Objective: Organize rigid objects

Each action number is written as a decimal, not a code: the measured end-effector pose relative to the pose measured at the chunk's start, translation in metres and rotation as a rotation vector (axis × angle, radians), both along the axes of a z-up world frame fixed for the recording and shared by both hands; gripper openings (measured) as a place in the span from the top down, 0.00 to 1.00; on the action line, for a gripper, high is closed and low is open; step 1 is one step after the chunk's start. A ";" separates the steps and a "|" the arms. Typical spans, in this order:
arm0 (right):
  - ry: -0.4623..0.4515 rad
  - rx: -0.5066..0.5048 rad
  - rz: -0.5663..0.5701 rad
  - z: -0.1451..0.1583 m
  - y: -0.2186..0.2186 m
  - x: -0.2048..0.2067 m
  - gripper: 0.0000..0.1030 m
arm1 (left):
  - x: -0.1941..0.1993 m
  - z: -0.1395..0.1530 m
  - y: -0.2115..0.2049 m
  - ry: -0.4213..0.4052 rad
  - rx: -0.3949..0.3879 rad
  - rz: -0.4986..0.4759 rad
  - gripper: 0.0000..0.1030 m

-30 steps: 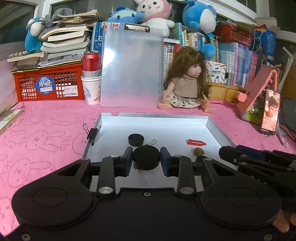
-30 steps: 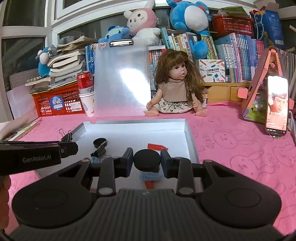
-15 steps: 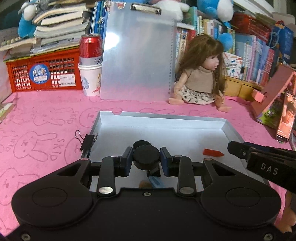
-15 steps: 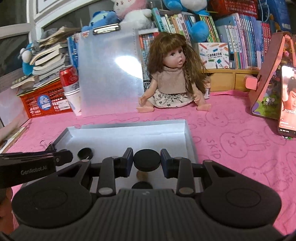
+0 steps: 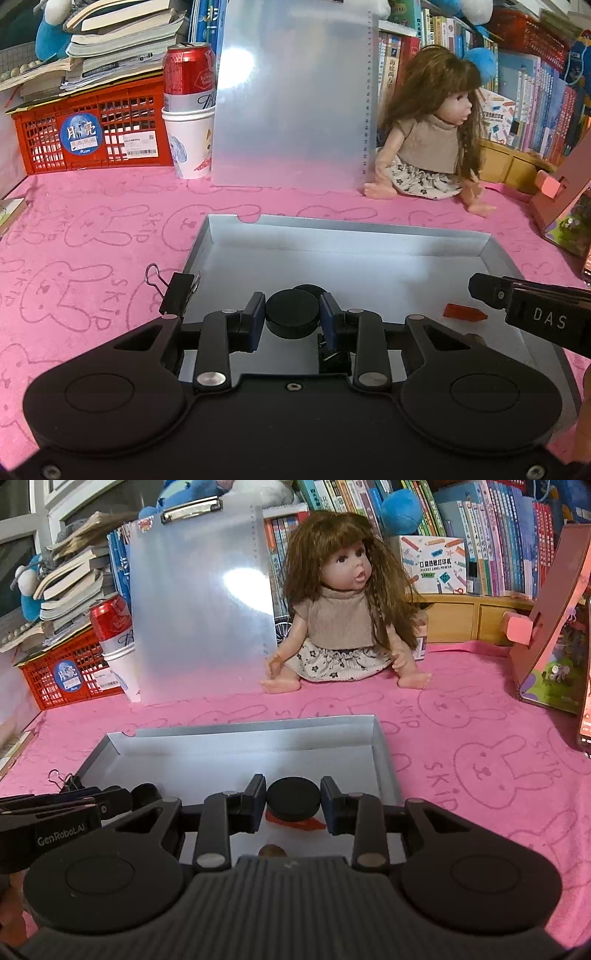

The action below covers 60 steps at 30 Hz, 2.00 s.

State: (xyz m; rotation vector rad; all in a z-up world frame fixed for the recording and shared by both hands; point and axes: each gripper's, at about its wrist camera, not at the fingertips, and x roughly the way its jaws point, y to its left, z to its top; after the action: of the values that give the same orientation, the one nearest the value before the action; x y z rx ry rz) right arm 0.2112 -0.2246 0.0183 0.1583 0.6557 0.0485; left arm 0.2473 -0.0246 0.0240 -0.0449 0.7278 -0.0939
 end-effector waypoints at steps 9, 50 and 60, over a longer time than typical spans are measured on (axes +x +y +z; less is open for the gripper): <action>0.045 0.019 -0.003 -0.003 -0.003 0.021 0.64 | 0.024 -0.003 -0.003 0.024 0.010 0.007 0.70; -0.007 -0.025 -0.033 0.004 -0.005 0.000 0.19 | -0.010 0.013 0.003 -0.079 0.038 -0.007 0.23; -0.074 -0.039 -0.018 0.021 -0.004 -0.033 0.15 | -0.046 0.028 0.004 -0.138 0.070 -0.040 0.21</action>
State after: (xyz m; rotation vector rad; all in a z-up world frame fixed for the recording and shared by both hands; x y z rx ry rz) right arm 0.1785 -0.2282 0.0397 0.1243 0.5808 0.0237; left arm 0.2014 -0.0207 0.0522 0.0421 0.5936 -0.1084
